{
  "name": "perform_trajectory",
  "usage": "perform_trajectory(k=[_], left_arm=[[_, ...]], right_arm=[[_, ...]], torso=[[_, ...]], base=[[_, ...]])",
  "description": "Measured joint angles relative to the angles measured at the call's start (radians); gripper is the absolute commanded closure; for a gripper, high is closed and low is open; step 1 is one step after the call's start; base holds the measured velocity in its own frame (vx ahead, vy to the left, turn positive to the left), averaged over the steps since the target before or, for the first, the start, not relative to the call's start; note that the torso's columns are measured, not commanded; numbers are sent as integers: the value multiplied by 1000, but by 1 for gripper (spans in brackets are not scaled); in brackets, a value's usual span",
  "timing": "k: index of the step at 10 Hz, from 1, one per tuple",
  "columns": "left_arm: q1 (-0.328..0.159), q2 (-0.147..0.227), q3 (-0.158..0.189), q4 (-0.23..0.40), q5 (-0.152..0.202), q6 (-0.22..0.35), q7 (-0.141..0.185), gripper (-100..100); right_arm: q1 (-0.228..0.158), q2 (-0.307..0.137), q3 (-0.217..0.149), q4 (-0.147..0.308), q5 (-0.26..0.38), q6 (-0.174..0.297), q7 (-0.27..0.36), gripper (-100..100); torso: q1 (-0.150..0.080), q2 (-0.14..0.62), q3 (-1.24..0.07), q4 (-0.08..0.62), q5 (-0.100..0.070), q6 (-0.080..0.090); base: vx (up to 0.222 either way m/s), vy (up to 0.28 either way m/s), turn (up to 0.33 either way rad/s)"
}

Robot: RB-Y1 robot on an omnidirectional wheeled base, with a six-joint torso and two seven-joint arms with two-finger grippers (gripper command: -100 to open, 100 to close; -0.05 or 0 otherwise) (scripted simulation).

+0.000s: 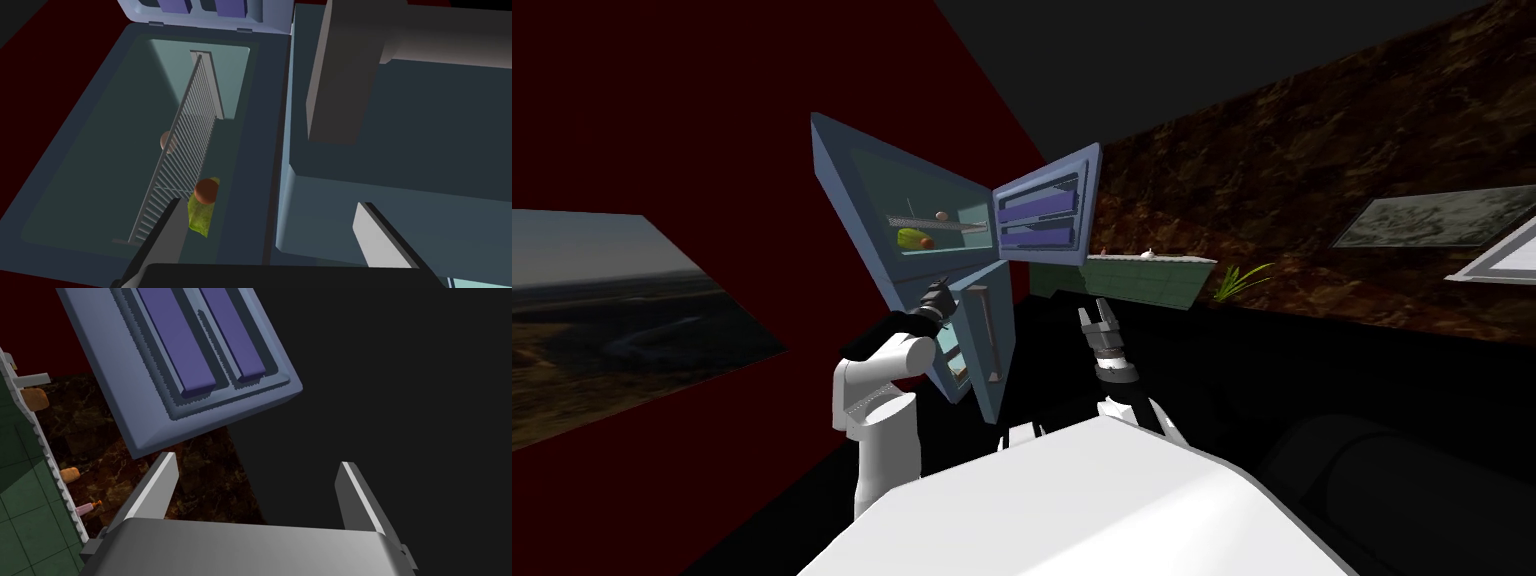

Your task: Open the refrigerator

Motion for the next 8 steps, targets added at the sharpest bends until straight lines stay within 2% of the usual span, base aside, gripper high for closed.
perform_trajectory(k=[2,8], left_arm=[[-2,2,6,-10,1,14,1,-100],[-57,3,29,-92,-9,178,19,-100]], right_arm=[[0,0,0,0,0,0,0,0],[0,0,0,0,0,0,0,0]], torso=[[5,6,5,-2,4,-5],[-2,13,9,6,-1,-2]], base=[[-7,9,47],[31,9,23]])
